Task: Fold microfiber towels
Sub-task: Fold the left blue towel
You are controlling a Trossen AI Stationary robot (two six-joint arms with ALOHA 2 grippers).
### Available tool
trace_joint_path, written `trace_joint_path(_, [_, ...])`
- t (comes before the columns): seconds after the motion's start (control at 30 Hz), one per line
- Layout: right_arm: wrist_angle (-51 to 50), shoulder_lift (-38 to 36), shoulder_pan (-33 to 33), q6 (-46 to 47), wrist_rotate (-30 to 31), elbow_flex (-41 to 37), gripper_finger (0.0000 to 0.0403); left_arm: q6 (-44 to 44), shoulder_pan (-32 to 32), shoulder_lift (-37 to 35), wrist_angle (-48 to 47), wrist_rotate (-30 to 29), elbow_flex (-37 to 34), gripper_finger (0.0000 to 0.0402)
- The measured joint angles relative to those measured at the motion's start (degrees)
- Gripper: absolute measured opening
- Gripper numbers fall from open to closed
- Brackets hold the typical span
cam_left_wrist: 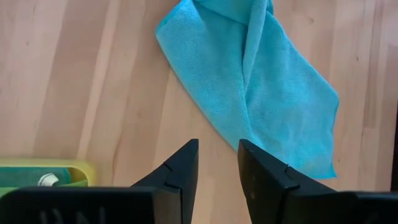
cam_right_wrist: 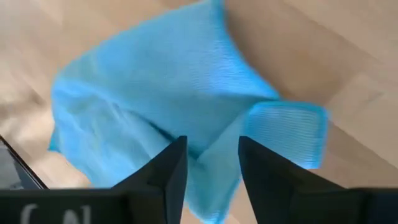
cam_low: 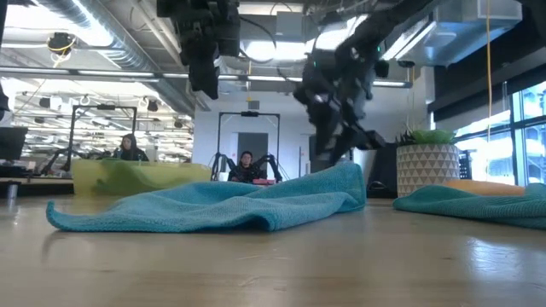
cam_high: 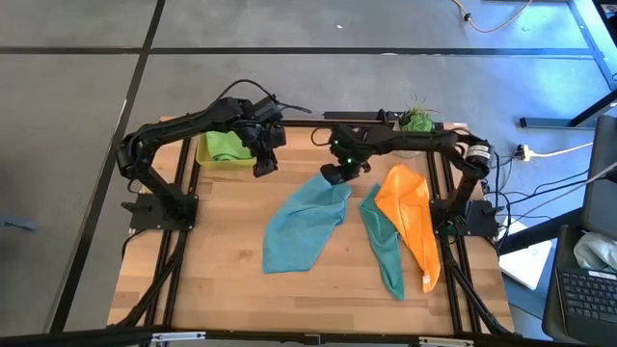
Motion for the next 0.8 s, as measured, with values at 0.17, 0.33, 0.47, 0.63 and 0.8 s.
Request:
trace_joint_path(0.17, [0.4,2.2,0.9,1.0,-3.5,-1.0,0.0158,-0.6,0.4,0.0,0.8,0.0,0.0,0.0104])
trace_joint_path(0.33, [-0.3,4.9,0.9,-0.2,-6.4,-4.0,0.0186,-3.3,0.4,0.0,1.3,-0.4,0.0,0.0104])
trace_joint_path(0.47, [1.2,4.8,0.9,-0.8,-7.4,-5.8,0.0197,-5.5,0.2,0.0,1.3,-0.5,0.0,0.0104])
trace_joint_path(0.63, [-3.2,3.9,2.1,-6.7,-14.2,-5.8,0.0171,-8.0,-0.2,0.0,1.3,-0.5,0.0,0.0104])
trace_joint_path(0.8, [-13.3,1.1,6.2,-15.7,-9.0,-5.9,0.0059,-9.0,-0.5,0.0,1.3,-1.3,0.0,0.0104])
